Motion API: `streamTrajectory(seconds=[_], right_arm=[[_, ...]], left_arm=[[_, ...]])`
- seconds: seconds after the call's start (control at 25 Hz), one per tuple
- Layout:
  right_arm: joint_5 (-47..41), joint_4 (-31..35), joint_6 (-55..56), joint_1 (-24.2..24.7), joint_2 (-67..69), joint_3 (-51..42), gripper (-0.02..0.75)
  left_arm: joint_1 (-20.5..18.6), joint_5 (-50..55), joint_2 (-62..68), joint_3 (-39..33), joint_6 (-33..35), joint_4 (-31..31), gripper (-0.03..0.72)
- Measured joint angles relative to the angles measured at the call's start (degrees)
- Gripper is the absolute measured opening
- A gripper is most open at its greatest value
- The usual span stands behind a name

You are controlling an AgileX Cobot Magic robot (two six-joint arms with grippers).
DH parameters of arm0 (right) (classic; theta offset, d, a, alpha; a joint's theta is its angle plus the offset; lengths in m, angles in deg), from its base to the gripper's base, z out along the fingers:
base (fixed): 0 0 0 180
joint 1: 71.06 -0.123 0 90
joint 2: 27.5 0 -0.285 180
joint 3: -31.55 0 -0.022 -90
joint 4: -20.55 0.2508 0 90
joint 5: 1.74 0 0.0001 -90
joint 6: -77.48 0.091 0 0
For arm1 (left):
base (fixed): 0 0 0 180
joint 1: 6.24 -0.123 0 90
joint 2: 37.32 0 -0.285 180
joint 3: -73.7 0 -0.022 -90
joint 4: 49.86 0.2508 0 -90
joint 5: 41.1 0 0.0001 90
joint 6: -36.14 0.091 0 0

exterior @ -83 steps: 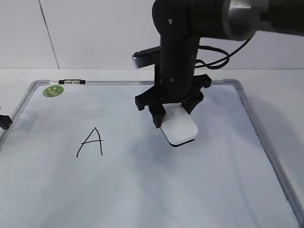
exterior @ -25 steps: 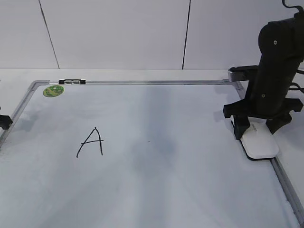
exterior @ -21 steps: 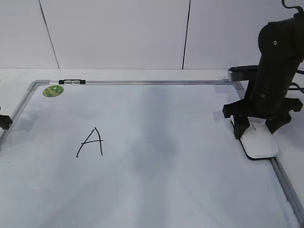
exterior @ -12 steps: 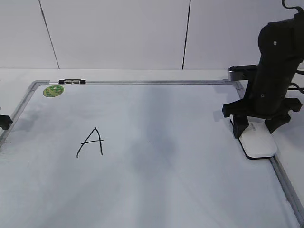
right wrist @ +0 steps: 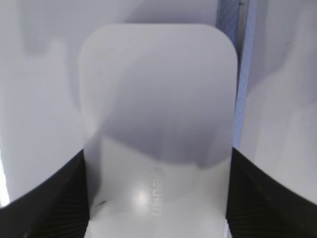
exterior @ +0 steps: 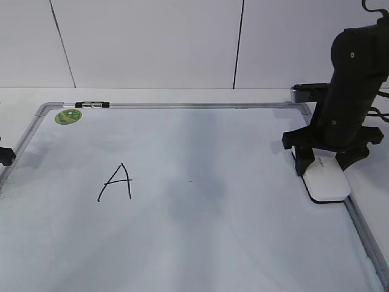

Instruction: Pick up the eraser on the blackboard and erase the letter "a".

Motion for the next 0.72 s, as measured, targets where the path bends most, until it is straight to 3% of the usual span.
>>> streamTrajectory(seconds=[0.32, 0.72], right_arm=[[0.0, 0.0, -1.7, 0.0, 0.0, 0.0, 0.604], [0.1, 0.1, -1.8, 0.0, 0.0, 0.0, 0.614]], left_arm=[[0.0, 0.0, 0.0, 0.0, 0.0, 0.0, 0.017], [0.0, 0.0, 0.0, 0.0, 0.0, 0.0, 0.017]])
